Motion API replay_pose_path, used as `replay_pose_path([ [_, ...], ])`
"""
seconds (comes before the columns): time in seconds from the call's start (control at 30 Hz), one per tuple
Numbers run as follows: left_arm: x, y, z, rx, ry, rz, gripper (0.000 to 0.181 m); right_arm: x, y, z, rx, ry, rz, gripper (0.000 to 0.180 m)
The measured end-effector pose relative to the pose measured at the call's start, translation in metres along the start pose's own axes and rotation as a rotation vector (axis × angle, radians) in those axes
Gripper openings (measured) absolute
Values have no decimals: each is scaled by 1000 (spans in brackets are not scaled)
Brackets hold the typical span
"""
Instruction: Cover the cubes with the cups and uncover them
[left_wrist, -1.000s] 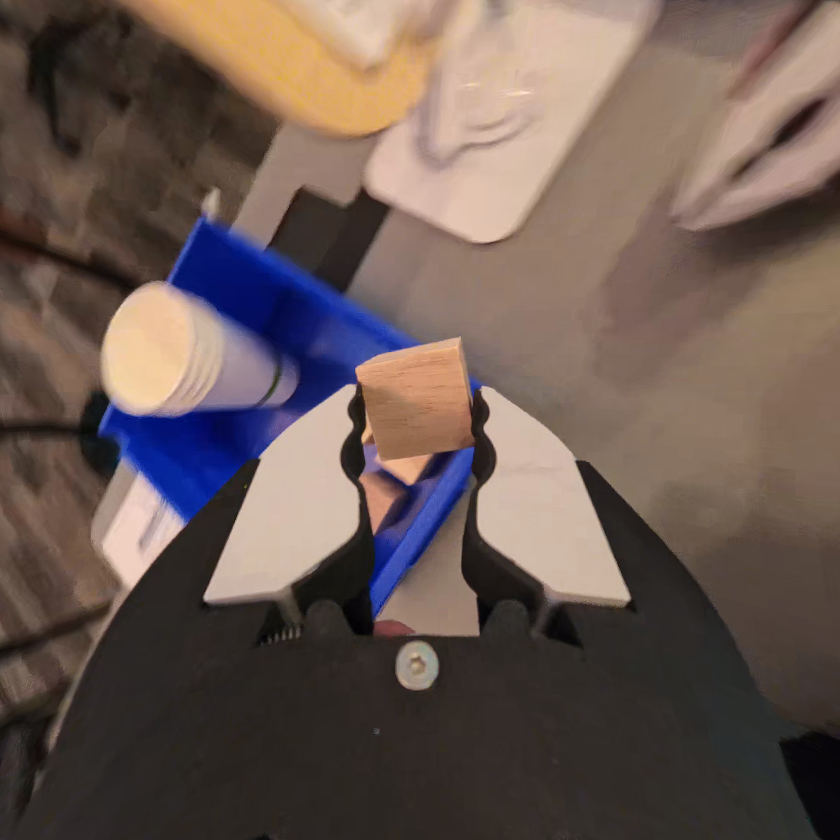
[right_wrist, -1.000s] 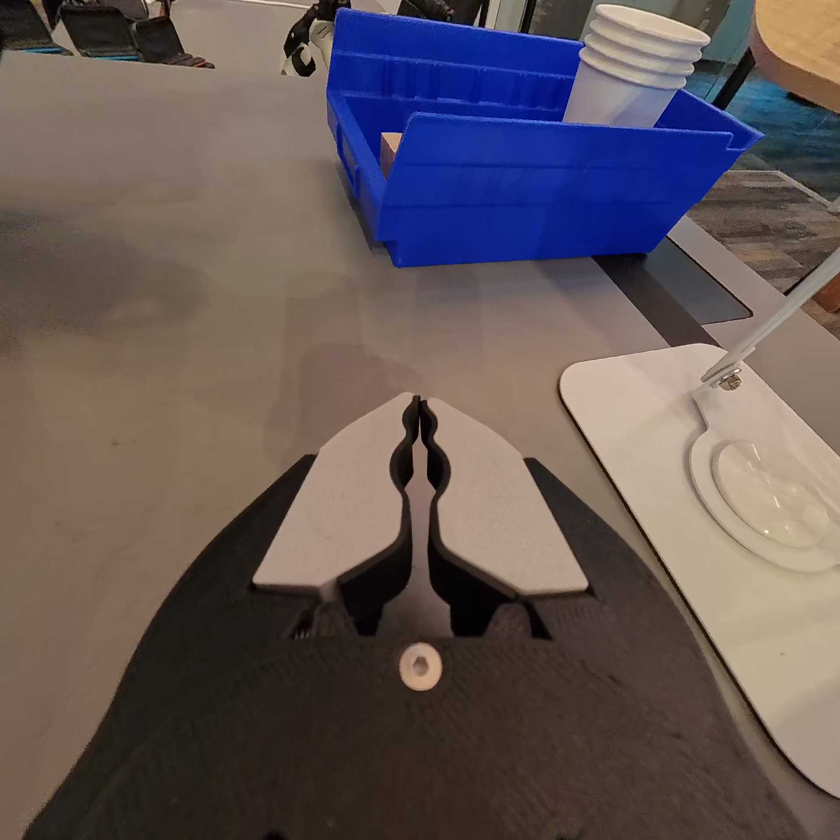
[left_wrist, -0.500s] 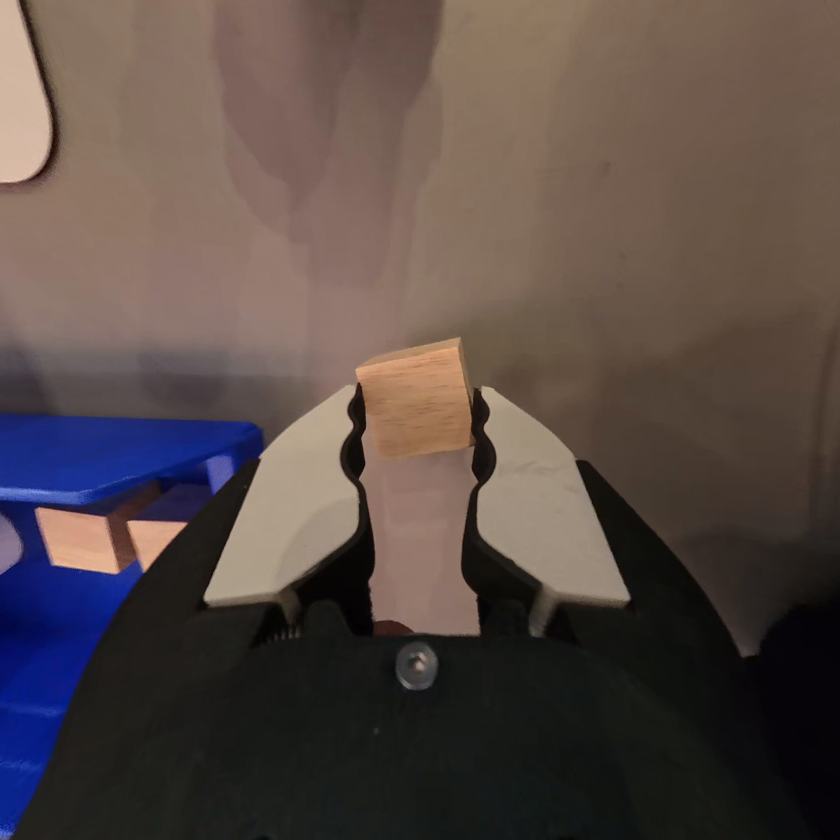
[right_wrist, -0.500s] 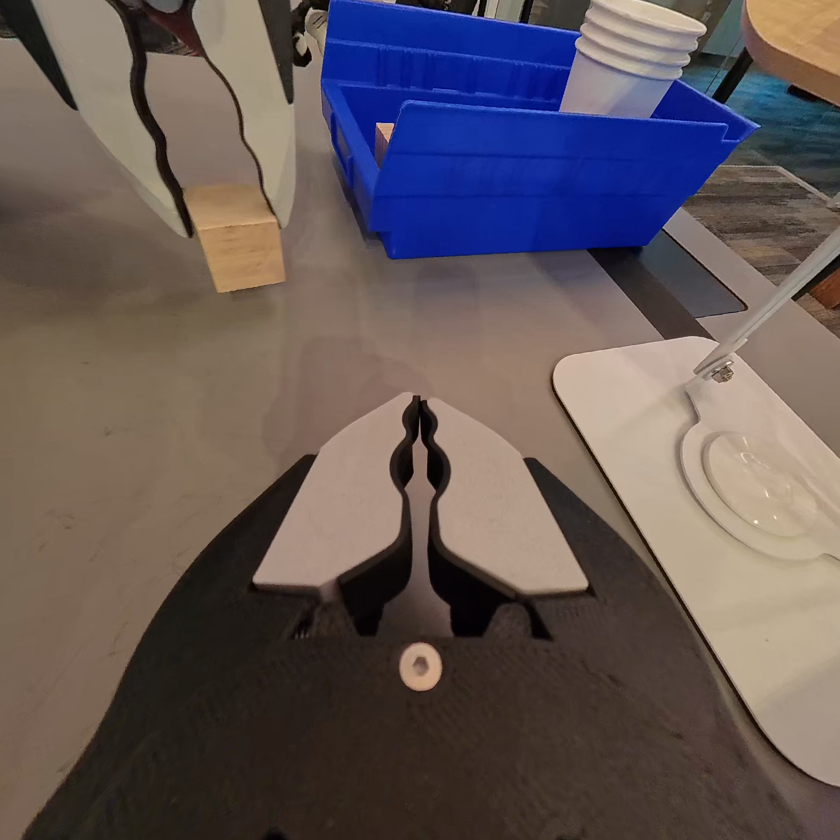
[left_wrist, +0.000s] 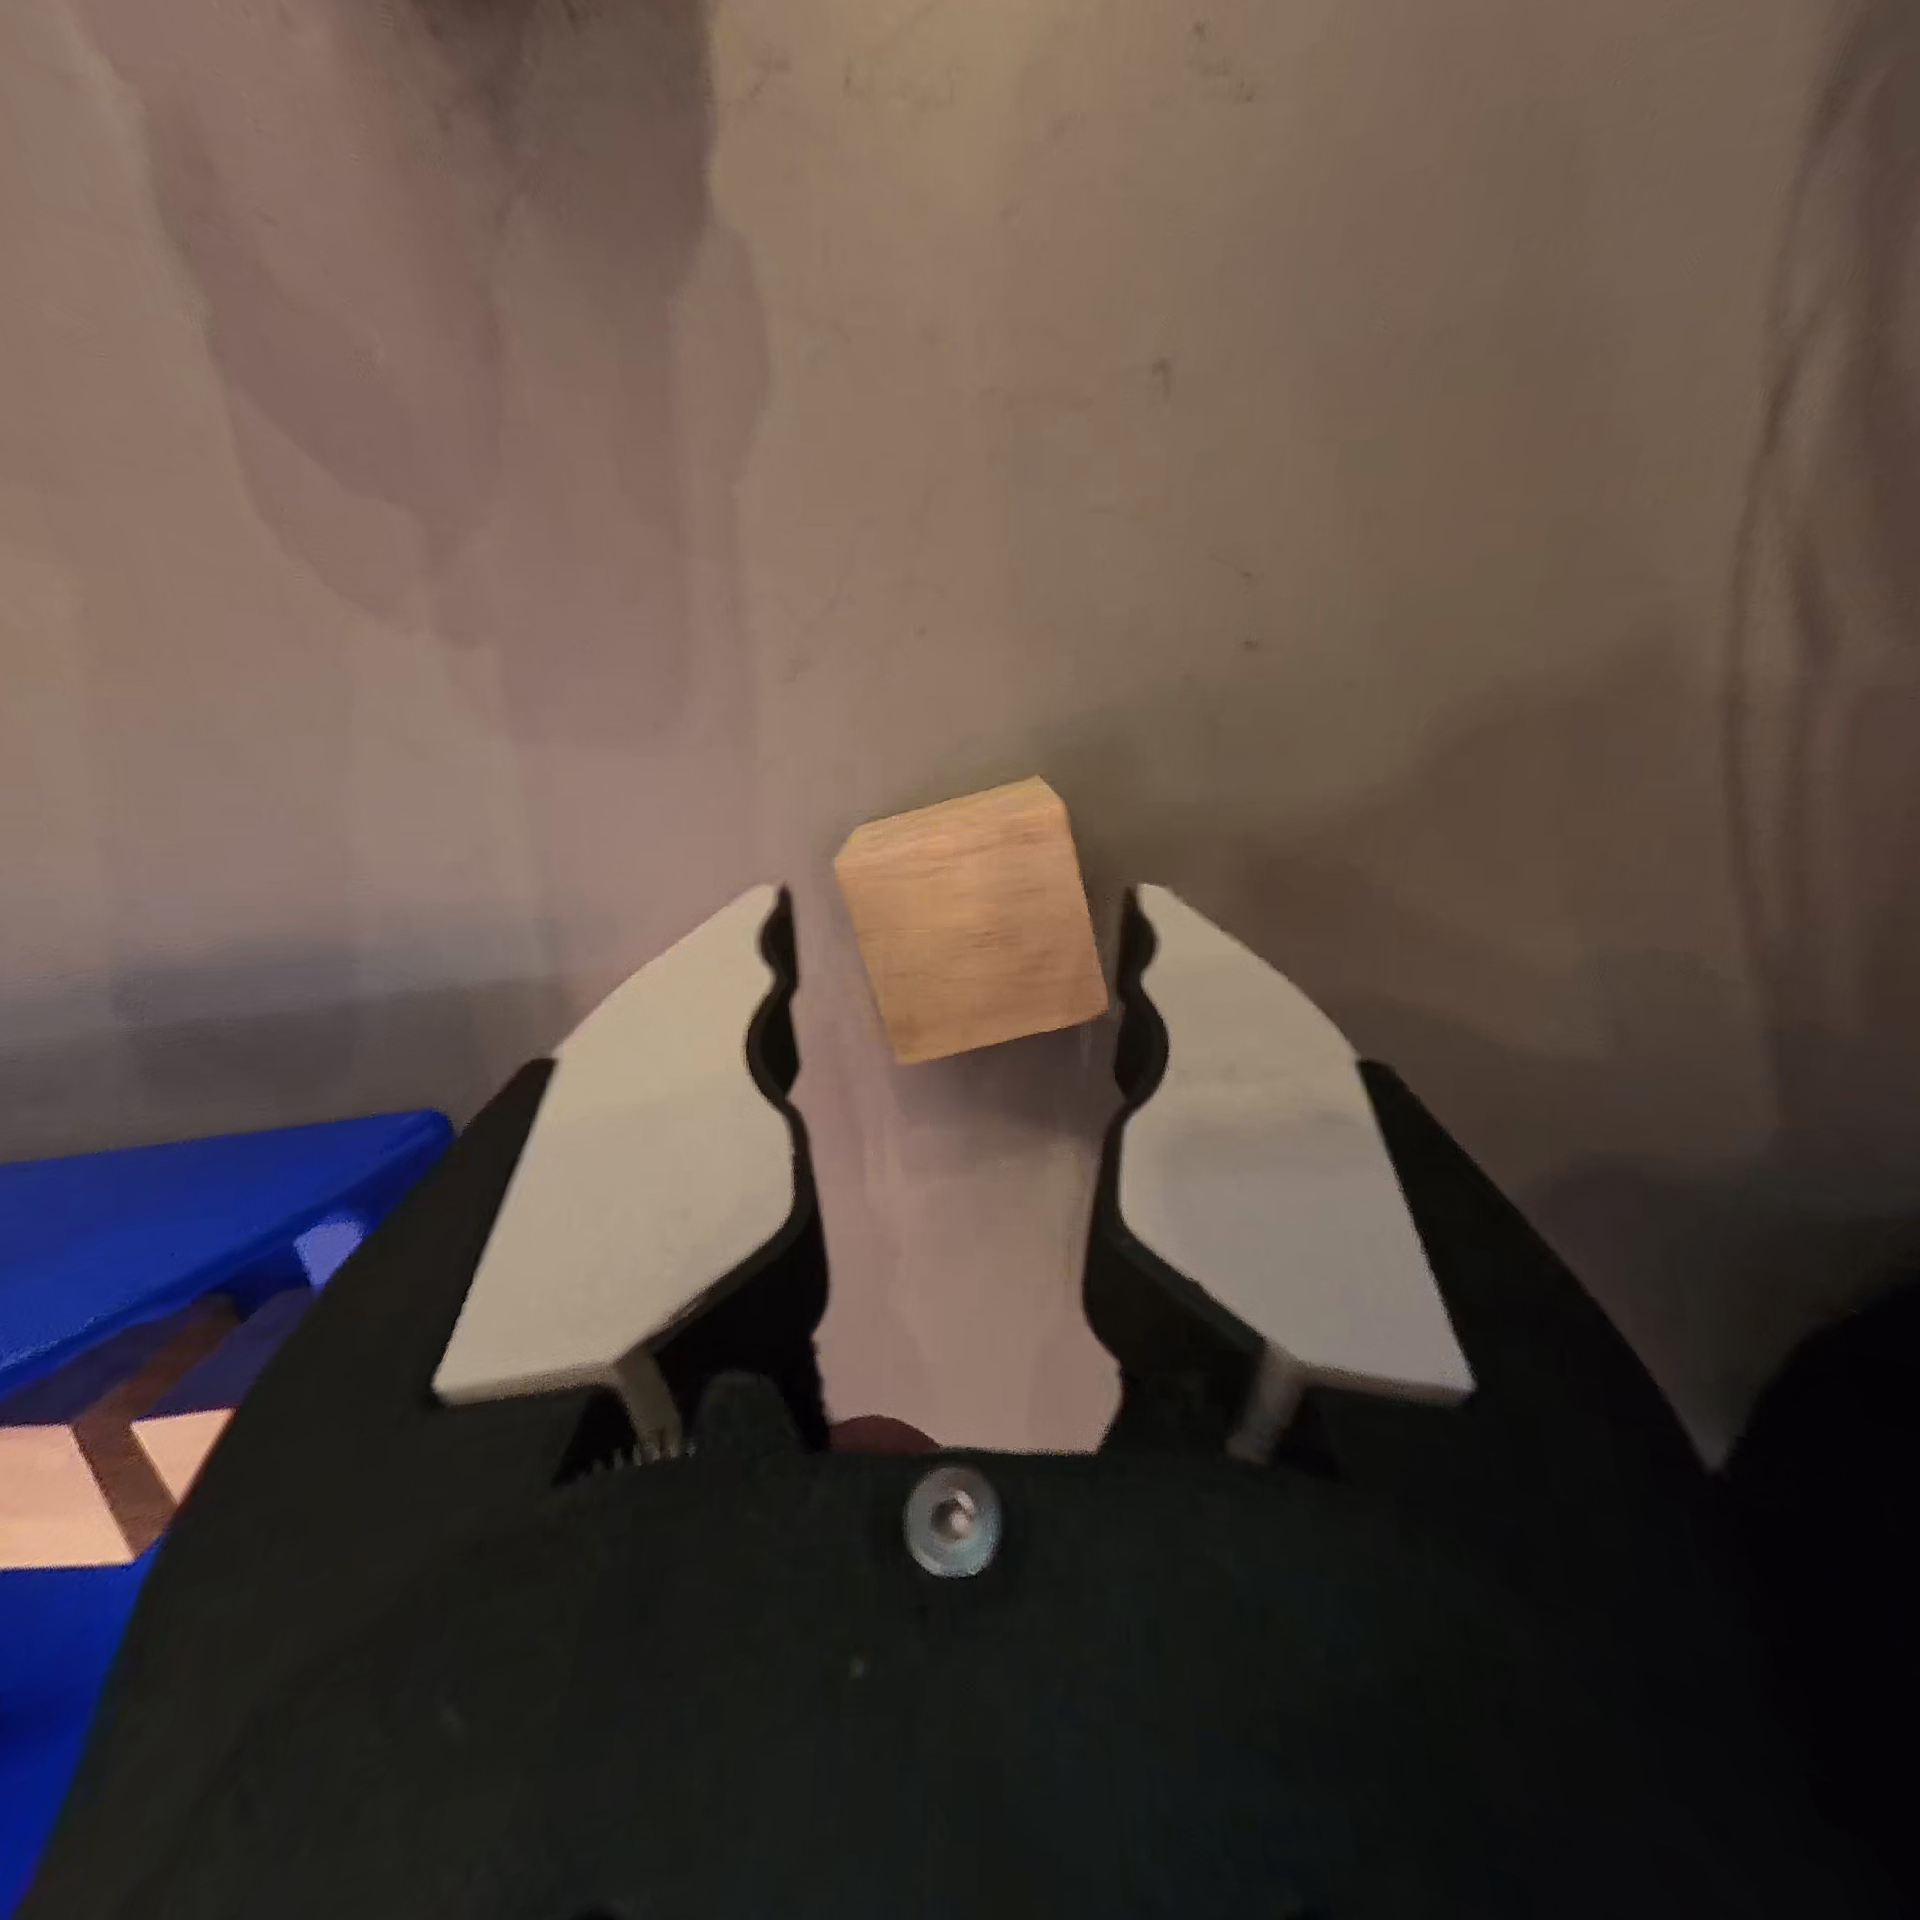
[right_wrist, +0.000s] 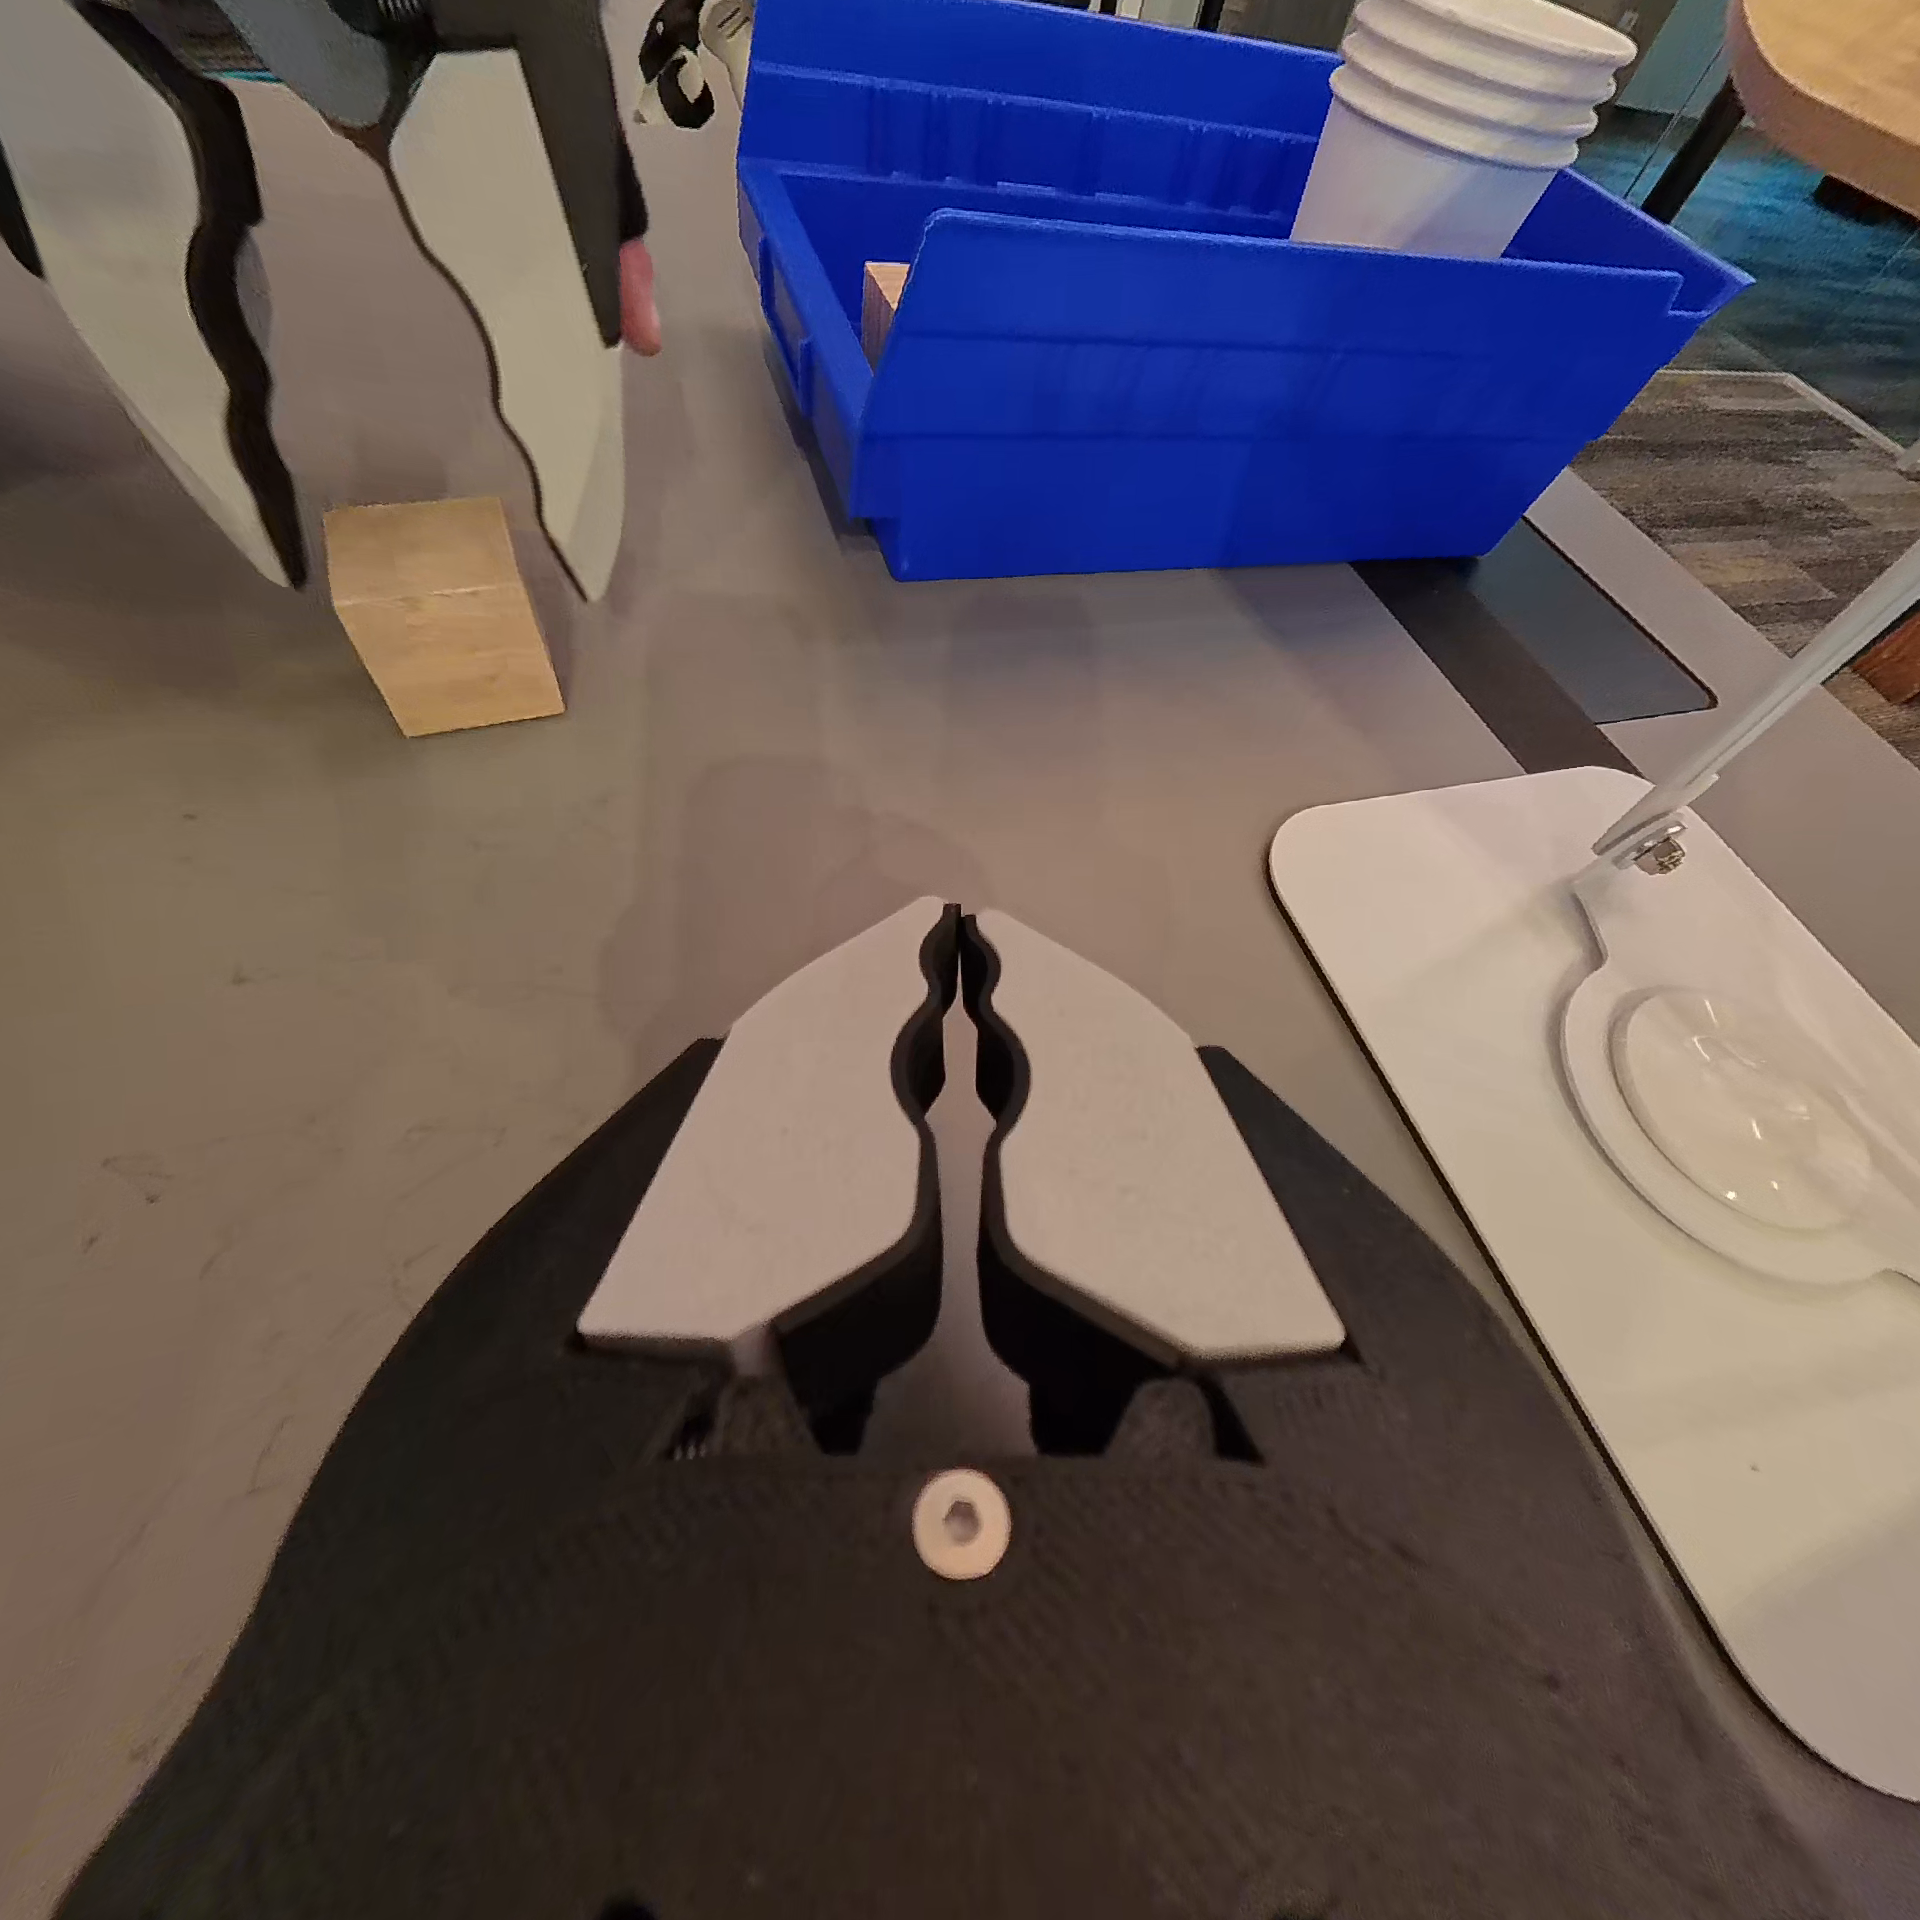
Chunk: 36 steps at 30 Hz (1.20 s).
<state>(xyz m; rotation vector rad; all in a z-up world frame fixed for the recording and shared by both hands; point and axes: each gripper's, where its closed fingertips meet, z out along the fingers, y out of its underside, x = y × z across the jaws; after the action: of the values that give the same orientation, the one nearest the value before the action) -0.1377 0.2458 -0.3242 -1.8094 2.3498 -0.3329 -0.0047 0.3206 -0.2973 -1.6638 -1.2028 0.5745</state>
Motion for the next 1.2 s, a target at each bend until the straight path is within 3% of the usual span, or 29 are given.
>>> replay_pose_path([
  [0.13, -2, -3, -27, 54, -6, -19, 65, 0, 0, 0, 1, 0, 0, 0],
  [0.2, -20, 4, -51, 85, -104, -43, 64, 0, 0, 0, -1, 0, 0, 0],
  [0.3, -63, 50, -81, -17, -301, -149, 61, 0, 0, 0, -2, 0, -1, 0],
  [0.4, -96, 100, -91, -108, -381, -260, 60, 0, 0, 0, -3, 0, -2, 0],
  [0.57, -126, 137, -88, -182, -390, -311, 56, 0, 1, 1, -7, -1, -3, 0],
  [0.87, -142, 165, -63, -290, -278, -330, 53, -1, 1, 1, -10, -2, -6, 0],
  [1.03, -144, 171, -44, -304, -224, -338, 46, -1, 1, 1, -8, -2, -7, 0],
  [1.2, -146, 161, -54, -282, -280, -289, 44, -1, 0, 0, -3, -2, -6, 0],
])
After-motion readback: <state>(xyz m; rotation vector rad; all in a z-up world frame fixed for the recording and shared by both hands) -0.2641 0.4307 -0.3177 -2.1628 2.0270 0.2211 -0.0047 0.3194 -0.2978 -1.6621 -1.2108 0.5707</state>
